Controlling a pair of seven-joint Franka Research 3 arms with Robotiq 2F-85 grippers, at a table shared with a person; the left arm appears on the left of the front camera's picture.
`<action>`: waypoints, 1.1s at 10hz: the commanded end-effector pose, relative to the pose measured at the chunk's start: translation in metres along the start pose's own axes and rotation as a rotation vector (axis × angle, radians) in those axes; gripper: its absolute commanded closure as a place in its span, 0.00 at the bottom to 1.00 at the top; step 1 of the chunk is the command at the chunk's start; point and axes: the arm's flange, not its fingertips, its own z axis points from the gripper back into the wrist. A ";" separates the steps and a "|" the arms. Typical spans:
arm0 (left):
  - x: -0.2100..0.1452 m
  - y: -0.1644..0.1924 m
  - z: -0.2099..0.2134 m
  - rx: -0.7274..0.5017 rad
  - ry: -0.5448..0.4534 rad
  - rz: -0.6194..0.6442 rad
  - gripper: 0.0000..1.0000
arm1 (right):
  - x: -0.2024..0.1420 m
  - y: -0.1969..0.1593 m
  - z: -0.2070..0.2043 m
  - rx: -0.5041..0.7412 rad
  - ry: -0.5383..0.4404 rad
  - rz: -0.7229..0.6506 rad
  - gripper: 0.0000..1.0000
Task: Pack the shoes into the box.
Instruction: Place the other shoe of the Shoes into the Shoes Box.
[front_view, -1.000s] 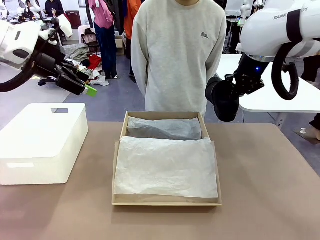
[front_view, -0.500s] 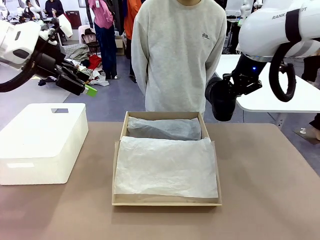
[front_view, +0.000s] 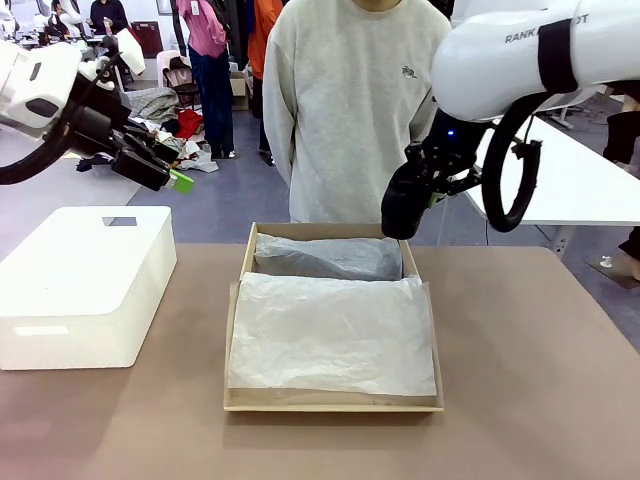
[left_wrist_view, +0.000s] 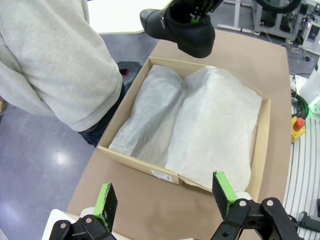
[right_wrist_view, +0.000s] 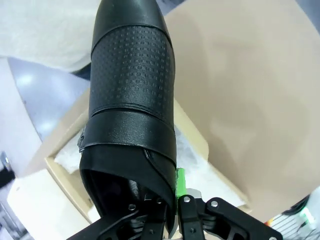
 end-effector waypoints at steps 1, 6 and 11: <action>-0.001 0.002 -0.001 -0.014 -0.023 -0.013 0.00 | -0.011 0.030 0.006 -0.024 -0.035 -0.166 1.00; -0.001 0.002 -0.001 -0.014 -0.023 -0.013 0.00 | -0.044 0.085 -0.017 -0.013 -0.017 -0.397 1.00; -0.001 0.002 -0.001 -0.014 -0.023 -0.013 0.00 | -0.047 0.074 -0.024 -0.015 0.017 -0.374 1.00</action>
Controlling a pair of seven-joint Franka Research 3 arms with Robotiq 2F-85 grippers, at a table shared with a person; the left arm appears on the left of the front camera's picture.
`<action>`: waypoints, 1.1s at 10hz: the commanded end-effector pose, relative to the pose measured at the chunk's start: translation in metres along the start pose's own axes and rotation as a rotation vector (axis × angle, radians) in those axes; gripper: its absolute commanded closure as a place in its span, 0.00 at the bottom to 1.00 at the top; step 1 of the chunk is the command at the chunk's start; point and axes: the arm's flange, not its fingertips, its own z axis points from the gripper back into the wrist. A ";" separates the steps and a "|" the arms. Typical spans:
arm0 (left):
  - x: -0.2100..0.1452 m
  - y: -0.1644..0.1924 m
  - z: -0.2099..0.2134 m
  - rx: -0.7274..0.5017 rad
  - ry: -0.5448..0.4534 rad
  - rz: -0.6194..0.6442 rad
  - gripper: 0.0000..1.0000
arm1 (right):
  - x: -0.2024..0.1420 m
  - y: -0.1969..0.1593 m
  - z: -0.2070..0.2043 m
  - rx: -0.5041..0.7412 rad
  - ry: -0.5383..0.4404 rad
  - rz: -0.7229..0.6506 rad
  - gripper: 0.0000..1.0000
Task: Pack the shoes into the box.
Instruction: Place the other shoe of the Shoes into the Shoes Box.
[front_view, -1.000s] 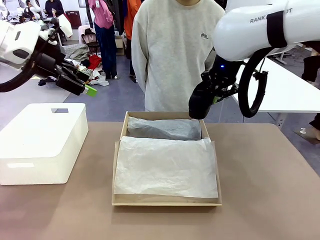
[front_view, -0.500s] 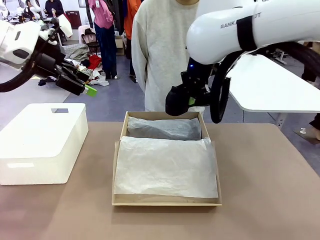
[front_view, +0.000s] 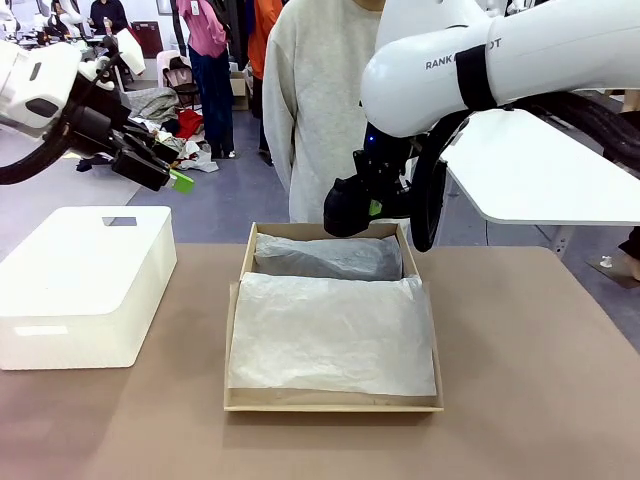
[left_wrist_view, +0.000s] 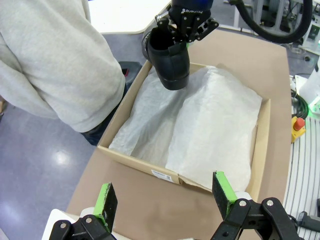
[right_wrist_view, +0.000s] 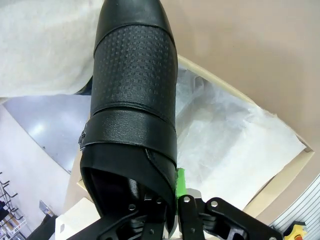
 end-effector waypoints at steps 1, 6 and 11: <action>-0.001 0.002 -0.001 -0.014 -0.023 -0.013 0.00 | -0.001 -0.001 0.006 0.011 0.000 -0.003 1.00; -0.001 0.002 -0.001 -0.014 -0.023 -0.013 0.00 | -0.035 0.012 0.010 0.019 0.054 -0.120 1.00; -0.001 0.002 -0.001 -0.014 -0.023 -0.013 0.00 | -0.095 0.036 0.006 -0.025 0.014 -0.357 1.00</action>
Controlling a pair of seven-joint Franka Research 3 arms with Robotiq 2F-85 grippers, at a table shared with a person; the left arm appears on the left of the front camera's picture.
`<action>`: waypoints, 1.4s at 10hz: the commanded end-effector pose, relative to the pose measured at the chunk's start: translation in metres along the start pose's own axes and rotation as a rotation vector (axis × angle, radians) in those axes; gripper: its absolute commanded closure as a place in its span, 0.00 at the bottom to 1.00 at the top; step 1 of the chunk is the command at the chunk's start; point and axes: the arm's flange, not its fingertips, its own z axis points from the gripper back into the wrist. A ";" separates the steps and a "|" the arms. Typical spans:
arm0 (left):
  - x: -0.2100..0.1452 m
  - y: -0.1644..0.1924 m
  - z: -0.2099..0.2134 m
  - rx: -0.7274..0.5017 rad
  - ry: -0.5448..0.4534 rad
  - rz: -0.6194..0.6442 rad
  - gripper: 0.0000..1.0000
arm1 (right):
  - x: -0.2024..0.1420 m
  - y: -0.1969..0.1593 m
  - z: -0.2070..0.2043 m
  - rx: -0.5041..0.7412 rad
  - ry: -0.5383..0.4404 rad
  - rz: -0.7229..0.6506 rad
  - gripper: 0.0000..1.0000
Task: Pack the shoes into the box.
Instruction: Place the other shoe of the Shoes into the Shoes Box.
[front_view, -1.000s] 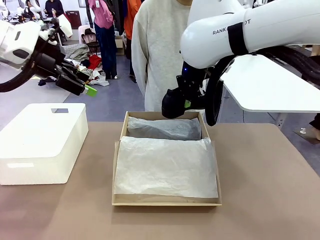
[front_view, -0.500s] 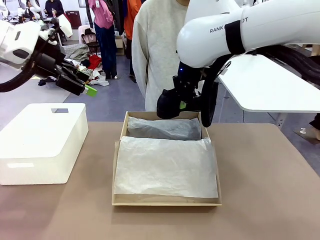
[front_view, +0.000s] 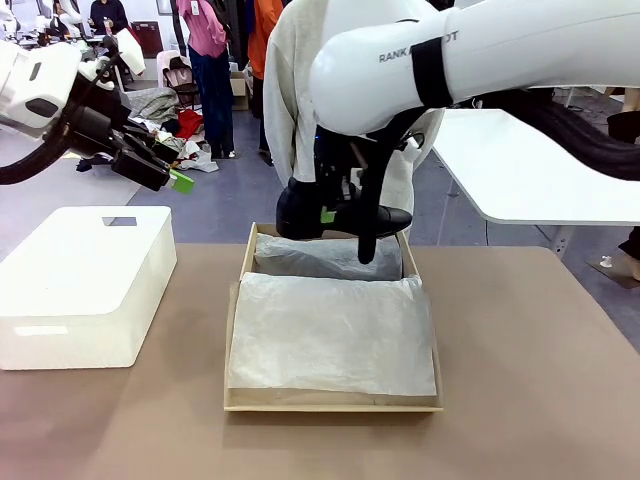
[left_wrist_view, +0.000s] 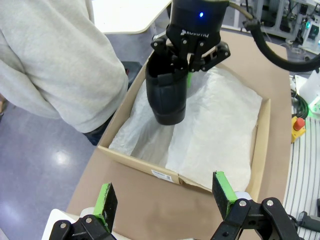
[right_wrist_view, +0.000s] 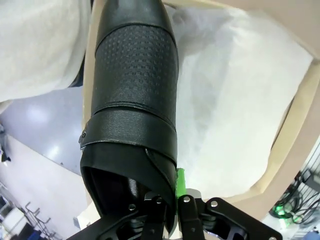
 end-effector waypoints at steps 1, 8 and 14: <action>-0.001 0.002 -0.001 -0.014 -0.024 -0.013 0.00 | -0.028 0.013 -0.001 -0.004 -0.046 -0.091 1.00; -0.001 0.002 -0.001 -0.014 -0.024 -0.013 0.00 | -0.041 -0.003 -0.031 -0.030 -0.077 -0.189 1.00; -0.001 0.002 -0.001 -0.014 -0.024 -0.013 0.00 | -0.033 -0.003 -0.061 -0.037 -0.078 -0.226 1.00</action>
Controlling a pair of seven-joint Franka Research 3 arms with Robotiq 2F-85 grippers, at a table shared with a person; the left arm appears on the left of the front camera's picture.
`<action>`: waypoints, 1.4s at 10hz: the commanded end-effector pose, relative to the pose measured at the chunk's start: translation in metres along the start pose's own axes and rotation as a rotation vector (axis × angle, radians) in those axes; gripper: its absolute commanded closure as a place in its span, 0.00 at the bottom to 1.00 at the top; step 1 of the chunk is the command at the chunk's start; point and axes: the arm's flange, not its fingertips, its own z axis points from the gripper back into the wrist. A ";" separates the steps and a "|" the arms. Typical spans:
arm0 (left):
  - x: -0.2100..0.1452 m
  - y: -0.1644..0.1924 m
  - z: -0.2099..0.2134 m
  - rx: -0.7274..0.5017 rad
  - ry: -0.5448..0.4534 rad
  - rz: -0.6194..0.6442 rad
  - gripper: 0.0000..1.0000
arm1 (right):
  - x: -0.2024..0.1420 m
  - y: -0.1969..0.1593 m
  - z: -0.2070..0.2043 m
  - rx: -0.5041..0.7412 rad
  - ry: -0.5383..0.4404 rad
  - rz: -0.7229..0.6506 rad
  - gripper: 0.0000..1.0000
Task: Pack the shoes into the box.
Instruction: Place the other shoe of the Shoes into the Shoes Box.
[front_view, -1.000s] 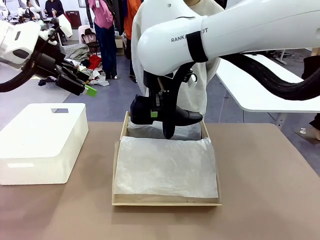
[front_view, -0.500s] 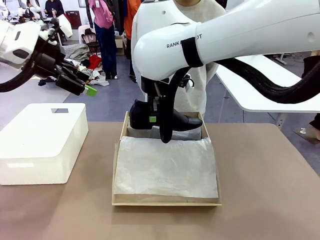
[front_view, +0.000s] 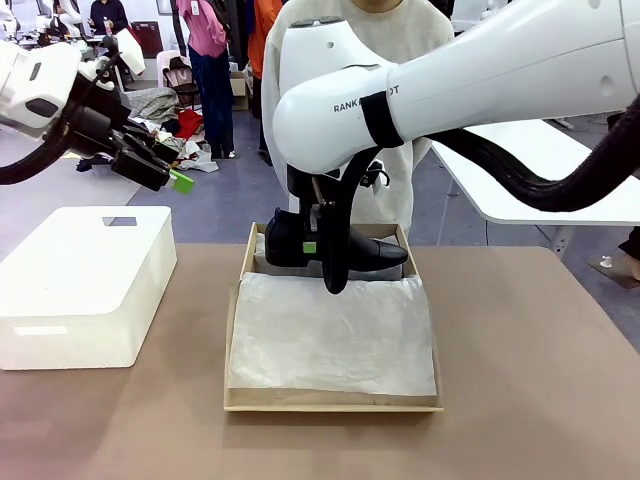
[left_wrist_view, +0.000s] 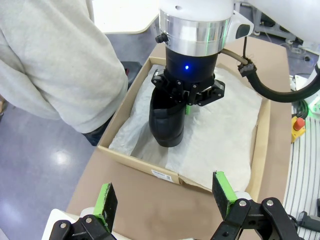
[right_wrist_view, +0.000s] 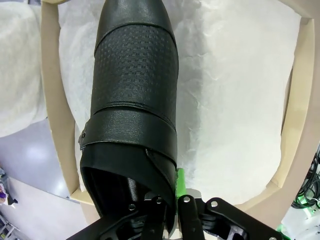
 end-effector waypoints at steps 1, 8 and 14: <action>-0.001 0.002 -0.001 -0.014 -0.024 -0.013 0.00 | -0.004 -0.003 -0.007 0.034 0.000 -0.039 1.00; -0.001 0.002 -0.001 -0.014 -0.024 -0.013 0.00 | -0.011 0.004 -0.029 0.024 0.011 -0.084 1.00; -0.001 0.002 -0.001 -0.014 -0.024 -0.013 0.00 | -0.022 0.007 -0.042 -0.003 -0.007 -0.094 1.00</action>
